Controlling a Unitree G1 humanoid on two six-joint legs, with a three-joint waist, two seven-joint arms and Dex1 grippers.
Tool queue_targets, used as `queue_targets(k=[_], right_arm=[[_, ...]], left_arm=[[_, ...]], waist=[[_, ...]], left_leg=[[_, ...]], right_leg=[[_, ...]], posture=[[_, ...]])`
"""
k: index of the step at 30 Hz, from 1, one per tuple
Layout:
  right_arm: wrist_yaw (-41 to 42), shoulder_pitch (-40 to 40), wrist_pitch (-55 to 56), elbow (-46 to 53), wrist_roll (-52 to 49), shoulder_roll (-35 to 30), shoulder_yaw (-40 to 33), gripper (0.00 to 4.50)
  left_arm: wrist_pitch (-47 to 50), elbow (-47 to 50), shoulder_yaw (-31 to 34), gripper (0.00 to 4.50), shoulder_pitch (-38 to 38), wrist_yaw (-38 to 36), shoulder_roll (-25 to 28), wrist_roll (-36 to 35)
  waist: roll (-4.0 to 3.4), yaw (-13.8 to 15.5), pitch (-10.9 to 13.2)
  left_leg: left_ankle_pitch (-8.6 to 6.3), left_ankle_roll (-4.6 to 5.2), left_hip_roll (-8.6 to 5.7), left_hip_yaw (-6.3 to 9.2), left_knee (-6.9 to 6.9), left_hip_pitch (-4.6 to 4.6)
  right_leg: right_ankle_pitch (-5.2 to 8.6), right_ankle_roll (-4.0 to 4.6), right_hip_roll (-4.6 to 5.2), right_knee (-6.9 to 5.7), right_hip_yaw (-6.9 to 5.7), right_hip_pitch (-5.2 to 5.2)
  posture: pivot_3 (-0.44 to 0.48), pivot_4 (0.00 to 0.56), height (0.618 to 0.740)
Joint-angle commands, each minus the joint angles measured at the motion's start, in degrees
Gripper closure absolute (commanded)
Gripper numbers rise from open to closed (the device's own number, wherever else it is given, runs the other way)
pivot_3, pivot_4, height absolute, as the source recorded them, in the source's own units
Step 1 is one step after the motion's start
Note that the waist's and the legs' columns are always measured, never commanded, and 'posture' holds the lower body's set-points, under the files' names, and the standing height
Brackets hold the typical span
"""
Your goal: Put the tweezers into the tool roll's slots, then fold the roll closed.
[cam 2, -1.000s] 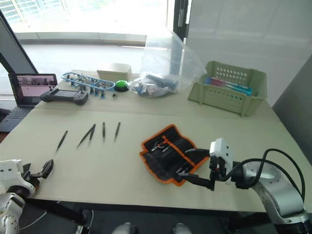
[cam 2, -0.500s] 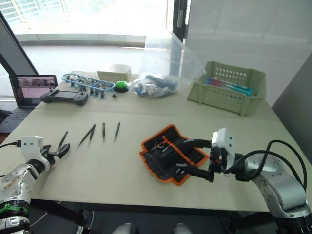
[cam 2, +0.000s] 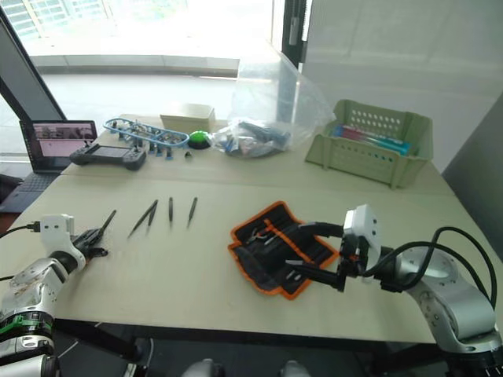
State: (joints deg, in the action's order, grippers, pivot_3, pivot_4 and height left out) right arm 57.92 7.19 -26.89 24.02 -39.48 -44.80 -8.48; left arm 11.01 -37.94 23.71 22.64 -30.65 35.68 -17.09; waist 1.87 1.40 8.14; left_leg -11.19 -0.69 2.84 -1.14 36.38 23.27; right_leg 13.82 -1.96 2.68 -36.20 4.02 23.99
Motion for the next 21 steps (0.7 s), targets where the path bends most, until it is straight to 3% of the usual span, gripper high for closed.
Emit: queue_targets(k=[1, 6, 11, 16, 17, 21], right_arm=[[-0.4, -0.2, 0.7, 1.1, -0.6, 0.0, -2.3, 0.0], [-1.1, -1.1, 1.5, 0.4, 0.3, 0.5, -2.4, 0.0], [-6.5, -3.2, 1.8, -1.6, 3.9, 2.5, -3.3, 0.0], [-12.7, -2.9, 2.2, -5.9, 9.4, 5.8, -1.5, 0.0], [-13.8, -2.3, 2.7, -7.0, 10.6, 6.8, -0.9, 0.55], [-14.8, 0.6, 4.9, -11.0, 13.0, 11.0, 2.0, 1.89]], left_arm=[[0.4, -0.4, -2.7, 4.46, -0.8, -0.9, -1.5, 1.1], [-1.6, 5.3, -2.3, 4.46, -1.9, 1.3, -0.4, 2.2], [3.0, 24.6, -0.7, 4.46, -8.4, 2.9, 1.1, 0.2], [15.2, 43.0, -4.2, 4.46, -9.7, 0.7, 1.6, -4.6], [17.8, 45.4, -5.9, 4.5, -9.0, -0.1, 1.5, -5.7], [26.2, 50.1, -14.3, 4.5, -3.4, -3.5, -0.9, -9.6]], waist=[[0.0, 0.0, 0.0], [0.01, -0.1, 0.0], [0.38, -0.9, 0.1], [0.55, -1.3, 0.2], [0.55, -1.3, 0.2], [0.53, -1.6, 0.2]], left_leg=[[0.0, 0.0, 0.0, 0.0, 0.0, 0.0], [0.0, 0.0, 0.01, 0.01, 0.0, 0.03], [0.0, 0.0, 0.1, 0.0, 0.0, 0.17], [0.0, 0.0, 0.12, 0.0, 0.0, 0.22], [0.0, 0.0, 0.11, 0.0, 0.0, 0.2], [0.0, 0.0, 0.09, -0.01, 0.0, 0.14]], right_leg=[[0.0, 0.0, 0.0, 0.0, 0.0, 0.0], [0.0, -0.01, -0.01, 0.0, 0.0, 0.03], [-0.14, 0.21, -0.04, 0.02, 0.01, 0.16], [-0.22, 0.35, -0.06, 0.02, 0.01, 0.2], [-0.21, 0.33, -0.06, 0.03, 0.01, 0.18], [-0.02, -0.01, -0.13, 0.01, 0.06, 0.17]], posture=[[0.0, 0.15, 0.74], [0.0, 0.15, 0.74], [0.0, 0.15, 0.74], [0.0, 0.15, 0.74], [0.0, 0.15, 0.74], [0.0, 0.15, 0.74]])
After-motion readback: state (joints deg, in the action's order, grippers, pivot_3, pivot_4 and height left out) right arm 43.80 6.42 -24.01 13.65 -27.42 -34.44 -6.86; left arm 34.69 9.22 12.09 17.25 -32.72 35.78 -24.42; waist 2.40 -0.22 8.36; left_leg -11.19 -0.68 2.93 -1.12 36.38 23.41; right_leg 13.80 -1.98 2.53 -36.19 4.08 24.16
